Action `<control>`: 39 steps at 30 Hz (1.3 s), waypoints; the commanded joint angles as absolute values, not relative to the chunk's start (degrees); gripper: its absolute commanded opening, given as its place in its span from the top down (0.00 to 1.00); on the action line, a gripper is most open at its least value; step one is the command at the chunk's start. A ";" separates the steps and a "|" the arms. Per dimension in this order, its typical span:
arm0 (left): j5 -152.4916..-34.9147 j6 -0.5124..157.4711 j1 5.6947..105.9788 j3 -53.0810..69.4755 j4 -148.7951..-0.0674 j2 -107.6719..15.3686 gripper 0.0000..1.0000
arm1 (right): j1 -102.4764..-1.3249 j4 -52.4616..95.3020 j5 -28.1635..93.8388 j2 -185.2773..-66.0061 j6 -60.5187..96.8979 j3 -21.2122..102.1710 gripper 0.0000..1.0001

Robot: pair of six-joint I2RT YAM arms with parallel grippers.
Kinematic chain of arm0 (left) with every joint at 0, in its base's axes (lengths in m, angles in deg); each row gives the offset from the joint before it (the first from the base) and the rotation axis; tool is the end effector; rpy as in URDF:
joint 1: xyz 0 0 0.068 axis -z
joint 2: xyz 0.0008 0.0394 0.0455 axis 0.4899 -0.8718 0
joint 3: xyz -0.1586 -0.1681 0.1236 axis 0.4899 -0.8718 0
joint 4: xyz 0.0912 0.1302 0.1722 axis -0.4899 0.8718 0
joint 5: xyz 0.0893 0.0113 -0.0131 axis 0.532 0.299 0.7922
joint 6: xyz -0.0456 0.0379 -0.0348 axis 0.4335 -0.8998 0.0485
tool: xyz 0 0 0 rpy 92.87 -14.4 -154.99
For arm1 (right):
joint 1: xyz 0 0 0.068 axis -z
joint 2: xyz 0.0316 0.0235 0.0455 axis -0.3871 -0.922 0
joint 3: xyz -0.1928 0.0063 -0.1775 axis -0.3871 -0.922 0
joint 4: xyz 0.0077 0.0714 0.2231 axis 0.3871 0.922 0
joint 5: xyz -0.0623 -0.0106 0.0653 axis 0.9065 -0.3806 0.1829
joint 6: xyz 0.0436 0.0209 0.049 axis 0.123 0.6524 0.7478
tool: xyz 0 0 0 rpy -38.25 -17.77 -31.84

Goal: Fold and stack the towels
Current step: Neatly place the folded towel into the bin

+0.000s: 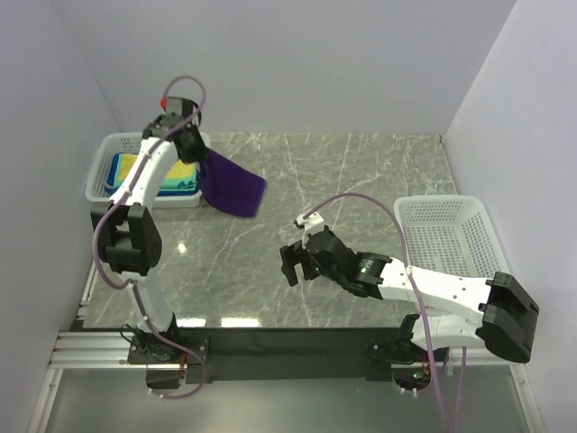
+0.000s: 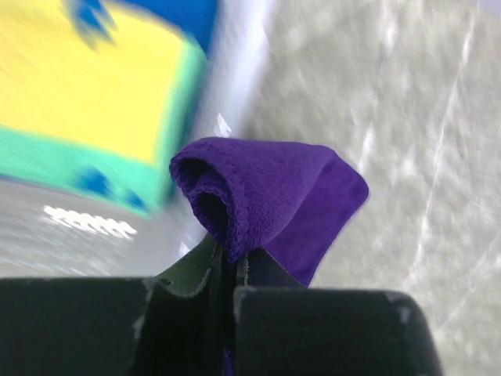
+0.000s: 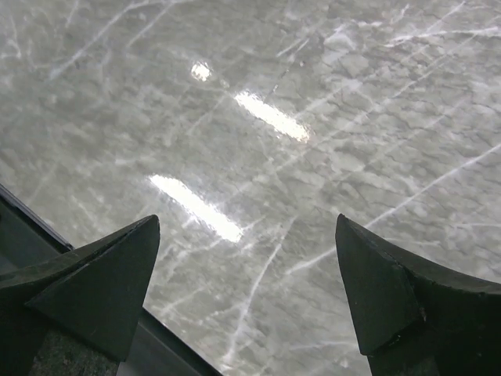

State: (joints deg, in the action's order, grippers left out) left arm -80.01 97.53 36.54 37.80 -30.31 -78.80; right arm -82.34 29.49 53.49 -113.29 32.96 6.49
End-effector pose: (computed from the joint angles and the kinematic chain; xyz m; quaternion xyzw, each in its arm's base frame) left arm 0.4030 -0.0457 0.2933 -0.2061 0.9106 -0.0734 0.3507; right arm 0.1383 0.2107 0.2295 -0.2389 0.8530 0.2180 0.4097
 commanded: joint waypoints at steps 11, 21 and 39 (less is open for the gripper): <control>-72.09 78.60 29.43 65.75 -15.20 -89.75 0.99 | -82.01 36.99 50.06 -122.07 28.87 13.44 0.00; -68.83 70.43 24.07 67.51 -16.78 -90.45 0.99 | -82.01 44.02 48.92 -129.46 26.49 21.61 0.02; -68.13 60.58 19.58 64.18 -25.30 -90.98 0.99 | -81.93 50.97 47.33 -138.51 24.73 31.38 0.04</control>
